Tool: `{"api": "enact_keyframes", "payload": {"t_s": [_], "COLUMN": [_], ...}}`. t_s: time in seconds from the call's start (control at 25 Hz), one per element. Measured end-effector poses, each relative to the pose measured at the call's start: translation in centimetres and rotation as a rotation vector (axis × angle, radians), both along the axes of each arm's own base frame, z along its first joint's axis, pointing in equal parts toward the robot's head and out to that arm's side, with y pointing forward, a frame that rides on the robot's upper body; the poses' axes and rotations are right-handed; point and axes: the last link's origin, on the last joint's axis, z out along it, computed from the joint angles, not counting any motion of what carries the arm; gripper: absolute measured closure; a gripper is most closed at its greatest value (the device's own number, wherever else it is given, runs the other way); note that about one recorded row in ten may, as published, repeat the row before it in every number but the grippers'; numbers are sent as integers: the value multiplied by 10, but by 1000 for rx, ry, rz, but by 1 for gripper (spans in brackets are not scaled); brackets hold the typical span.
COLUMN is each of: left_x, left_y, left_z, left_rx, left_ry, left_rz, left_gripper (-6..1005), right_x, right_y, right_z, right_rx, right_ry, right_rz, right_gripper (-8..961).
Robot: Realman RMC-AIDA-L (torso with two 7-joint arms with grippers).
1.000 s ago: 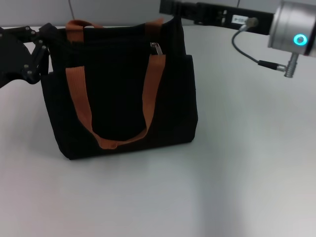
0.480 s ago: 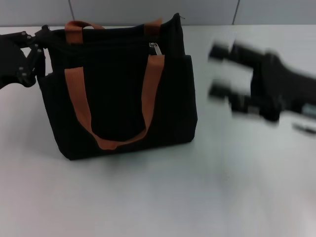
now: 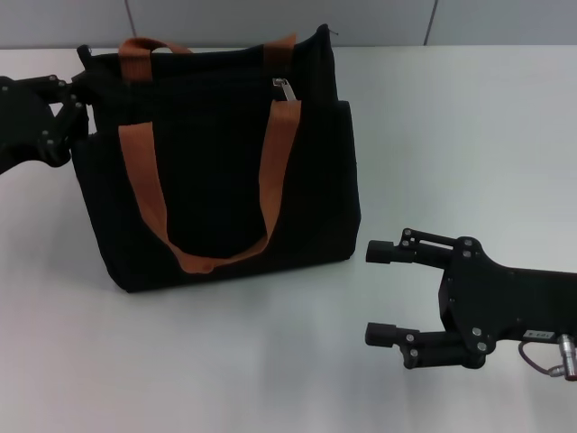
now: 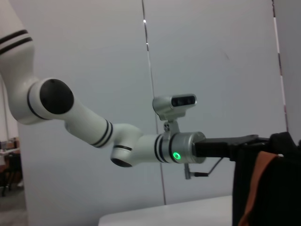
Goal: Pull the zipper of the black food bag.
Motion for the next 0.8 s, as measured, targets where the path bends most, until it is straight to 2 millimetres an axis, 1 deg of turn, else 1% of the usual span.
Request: {"api": "enact_keyframes", "payload": {"t_s": [0.24, 0.36, 0.4, 0.44, 0.48, 0.64, 0.76, 0.8], "left_x": [-3, -5, -5, -6, -6, -7, -6, -6], "left_y": [-1, -5, -5, -6, -10, -21, -28, -28], "left_z": [4, 15, 15, 20, 30, 51, 62, 62], "left_rx": [-54, -148, -148, -179, -236, -271, -267, -267], "left_ry": [2, 34, 34, 45, 51, 16, -21, -21], "left_rz": [25, 51, 51, 60, 70, 61, 34, 34], "left_gripper": [950, 863, 834, 805, 776, 661, 575, 509], "right_x": [-1, -2, -2, -3, -3, -3, -4, -4], "right_y": [1, 3, 3, 4, 4, 9, 12, 12], "right_z": [-1, -1, -1, -2, -3, -5, -8, -8], "right_rx": [3, 5, 5, 7, 10, 20, 26, 26], "right_ry": [0, -3, -3, -5, -8, -24, -38, -38], "right_rz": [7, 11, 11, 9, 6, -1, -6, -6], "right_gripper": [133, 133, 133, 133, 133, 133, 133, 133]}}
